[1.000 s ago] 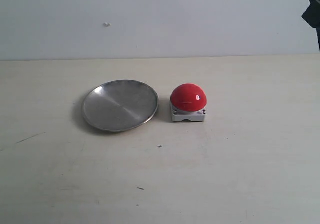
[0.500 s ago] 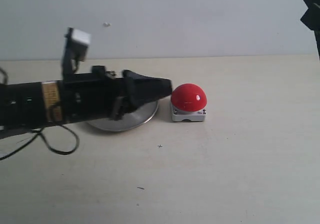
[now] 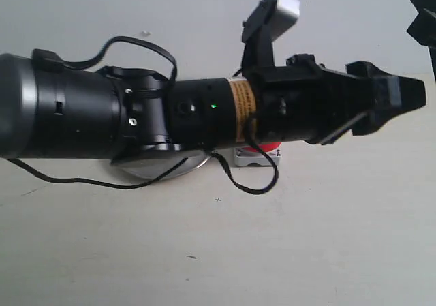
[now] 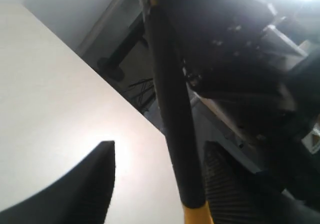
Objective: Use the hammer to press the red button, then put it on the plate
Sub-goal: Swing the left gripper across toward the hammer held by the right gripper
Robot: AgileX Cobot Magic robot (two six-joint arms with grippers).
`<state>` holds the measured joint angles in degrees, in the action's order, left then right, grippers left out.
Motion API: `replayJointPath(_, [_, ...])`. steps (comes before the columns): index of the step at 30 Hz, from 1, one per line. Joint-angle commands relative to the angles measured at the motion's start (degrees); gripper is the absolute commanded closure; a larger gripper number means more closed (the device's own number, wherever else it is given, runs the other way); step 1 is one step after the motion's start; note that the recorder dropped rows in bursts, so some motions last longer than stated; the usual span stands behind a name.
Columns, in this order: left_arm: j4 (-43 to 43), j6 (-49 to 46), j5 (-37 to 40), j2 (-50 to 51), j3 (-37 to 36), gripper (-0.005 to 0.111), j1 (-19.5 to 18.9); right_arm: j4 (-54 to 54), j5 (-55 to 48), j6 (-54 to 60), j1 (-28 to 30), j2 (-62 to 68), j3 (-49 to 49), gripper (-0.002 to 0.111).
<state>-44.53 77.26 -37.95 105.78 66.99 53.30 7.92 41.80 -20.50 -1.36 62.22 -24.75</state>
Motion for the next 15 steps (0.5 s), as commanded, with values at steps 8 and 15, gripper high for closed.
replayJointPath(8, [4.1,-2.1,2.8,8.1,9.4,0.054,2.1,1.5,3.2,3.8,0.0,-0.7,-0.3,0.108])
replayJointPath(15, [4.0,-1.8,2.2,8.3,11.1,0.054,3.1,1.0,3.7,3.4,0.0,-0.7,-0.3,0.108])
